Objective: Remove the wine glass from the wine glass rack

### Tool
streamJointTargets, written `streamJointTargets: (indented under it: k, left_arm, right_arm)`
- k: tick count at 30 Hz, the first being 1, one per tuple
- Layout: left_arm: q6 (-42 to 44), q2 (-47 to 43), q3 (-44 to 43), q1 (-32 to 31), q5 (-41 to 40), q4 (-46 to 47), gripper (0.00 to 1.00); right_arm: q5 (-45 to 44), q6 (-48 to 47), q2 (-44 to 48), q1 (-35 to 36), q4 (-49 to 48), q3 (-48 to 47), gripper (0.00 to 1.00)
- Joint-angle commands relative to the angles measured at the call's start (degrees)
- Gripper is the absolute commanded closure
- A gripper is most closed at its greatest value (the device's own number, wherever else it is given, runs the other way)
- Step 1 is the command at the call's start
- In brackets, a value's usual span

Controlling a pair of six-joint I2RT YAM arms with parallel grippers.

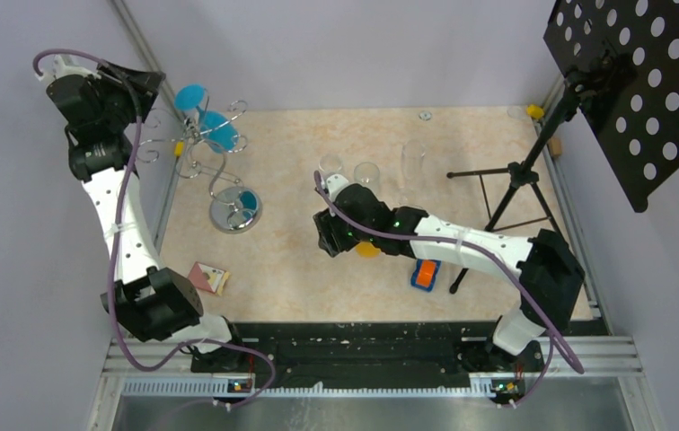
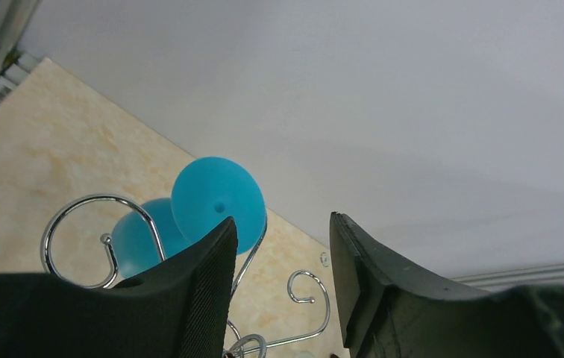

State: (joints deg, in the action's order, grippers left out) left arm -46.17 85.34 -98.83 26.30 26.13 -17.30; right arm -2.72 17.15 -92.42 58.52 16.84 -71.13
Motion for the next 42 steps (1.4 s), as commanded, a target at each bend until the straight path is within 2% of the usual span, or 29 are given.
streamJointTargets:
  k: [1,19,27,37,39,42]
  left_arm:
    - [-10.41,-0.02,2.78,-1.09,-2.73,-0.55,0.47]
    - [-21.93,-2.37,11.49,-3.45,-11.05,0.49,0.48]
    - [-24.66,-0.67,11.63,-4.25,-12.05,2.81,0.53]
    - [-26.71,1.82,10.59,-6.33,-13.92,4.58,0.54]
    - [-27.29,2.34,10.63,-6.49,-13.32,5.28,0.58]
    - [-27.89,2.13,11.29,-6.63,-13.14,6.74,0.73]
  right_arm:
    - [-0.29,0.52,4.4,0.92,-3.76,1.51,0.46]
    - [-2.2,0.49,7.47,0.94,-5.56,4.95,0.46]
    - [-2.5,0.74,7.54,0.97,-5.53,5.29,0.46]
    - [-3.23,0.9,8.07,0.9,-5.25,5.57,0.46]
    - [-3.33,0.95,8.05,0.91,-5.29,5.58,0.46]
    - [-3.35,0.99,8.08,0.91,-5.07,5.61,0.46]
